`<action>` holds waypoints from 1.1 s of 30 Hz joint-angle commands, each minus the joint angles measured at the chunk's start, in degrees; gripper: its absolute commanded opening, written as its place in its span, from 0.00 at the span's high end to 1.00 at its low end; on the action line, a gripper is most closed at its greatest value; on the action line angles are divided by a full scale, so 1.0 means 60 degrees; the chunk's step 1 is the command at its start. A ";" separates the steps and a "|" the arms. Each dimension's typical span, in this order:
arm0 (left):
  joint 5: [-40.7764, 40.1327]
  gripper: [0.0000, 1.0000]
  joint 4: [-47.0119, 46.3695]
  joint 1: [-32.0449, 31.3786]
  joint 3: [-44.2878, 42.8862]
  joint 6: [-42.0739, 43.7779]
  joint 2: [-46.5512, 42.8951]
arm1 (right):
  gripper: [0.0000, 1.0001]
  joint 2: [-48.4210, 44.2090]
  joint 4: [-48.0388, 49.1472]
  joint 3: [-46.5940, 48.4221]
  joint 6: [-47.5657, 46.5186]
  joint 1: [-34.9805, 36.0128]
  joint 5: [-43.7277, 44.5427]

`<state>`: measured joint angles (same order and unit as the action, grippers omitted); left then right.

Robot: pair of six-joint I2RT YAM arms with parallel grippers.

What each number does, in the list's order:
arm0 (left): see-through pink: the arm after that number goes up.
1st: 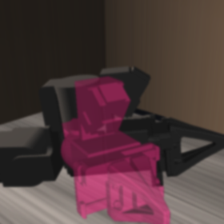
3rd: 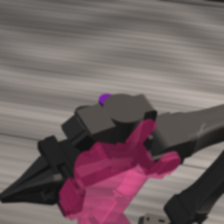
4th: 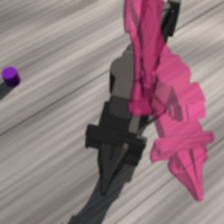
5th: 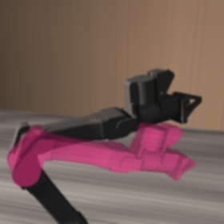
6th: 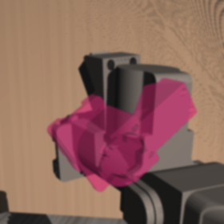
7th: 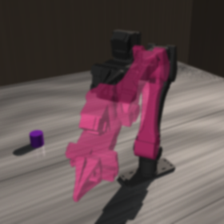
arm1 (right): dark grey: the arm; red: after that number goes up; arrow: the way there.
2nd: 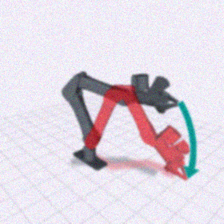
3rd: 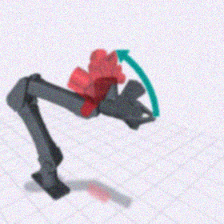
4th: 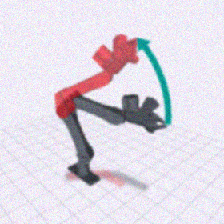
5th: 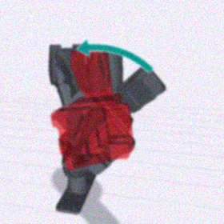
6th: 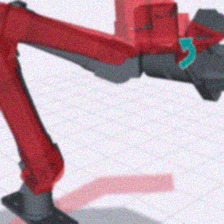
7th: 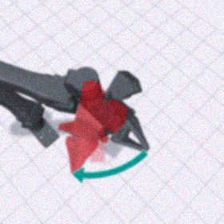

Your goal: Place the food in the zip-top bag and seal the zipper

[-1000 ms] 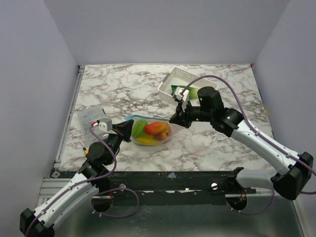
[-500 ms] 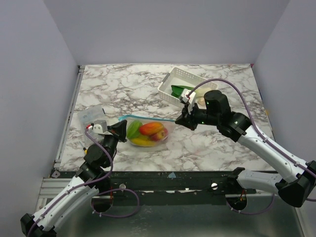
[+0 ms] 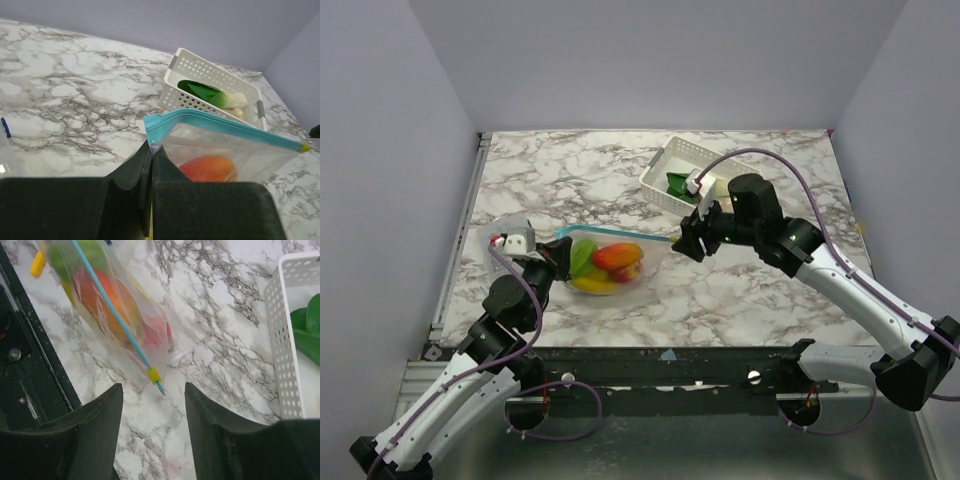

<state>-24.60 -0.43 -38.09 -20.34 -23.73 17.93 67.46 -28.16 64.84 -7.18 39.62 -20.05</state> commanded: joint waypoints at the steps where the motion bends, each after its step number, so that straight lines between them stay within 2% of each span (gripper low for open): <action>1: 0.0733 1.00 0.1708 0.0040 -0.1926 -0.0059 0.1096 | 0.41 0.0043 0.0401 0.0711 0.0942 -0.0027 0.1266; 4: 0.0844 1.00 0.2612 0.0050 -0.3043 0.0014 0.2110 | 0.35 -0.0026 0.0838 0.0884 0.1566 -0.0027 0.2566; 10: 0.1334 1.00 0.4306 0.0060 -0.5325 0.0534 0.3600 | 0.31 -0.0297 0.1026 0.1012 0.1739 -0.0031 0.4587; 12: 0.2185 1.00 0.4386 0.0055 -0.5568 0.0755 0.3663 | 0.28 -0.0518 0.1203 0.0829 0.1712 -0.0029 0.4894; 16: 0.5018 1.00 0.4897 0.0044 -0.6187 0.1251 0.3513 | 0.23 -0.0851 0.1589 0.0590 0.1709 -0.0033 0.5317; 20: 0.6095 1.00 0.5659 0.0051 -0.6806 0.1074 0.3094 | 0.22 -0.0836 0.1660 0.0689 0.1631 -0.0031 0.5503; 25: 0.7468 1.00 0.5510 0.0055 -0.6933 -0.0073 0.2972 | 0.22 -0.0777 0.1766 0.0782 0.1556 -0.0033 0.5567; 28: 0.7597 1.00 0.5166 0.0050 -0.6683 -0.1108 0.3639 | 0.22 -0.0779 0.1860 0.0773 0.1562 -0.0035 0.5583; 33: 0.6174 1.00 0.5722 0.0390 -0.7040 -0.1884 0.5778 | 0.22 -0.0846 0.1852 0.0711 0.1614 -0.0026 0.5562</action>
<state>16.40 32.80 -37.82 -61.08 -28.42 42.65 62.70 -18.85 68.99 2.55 39.62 11.75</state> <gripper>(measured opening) 0.008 0.777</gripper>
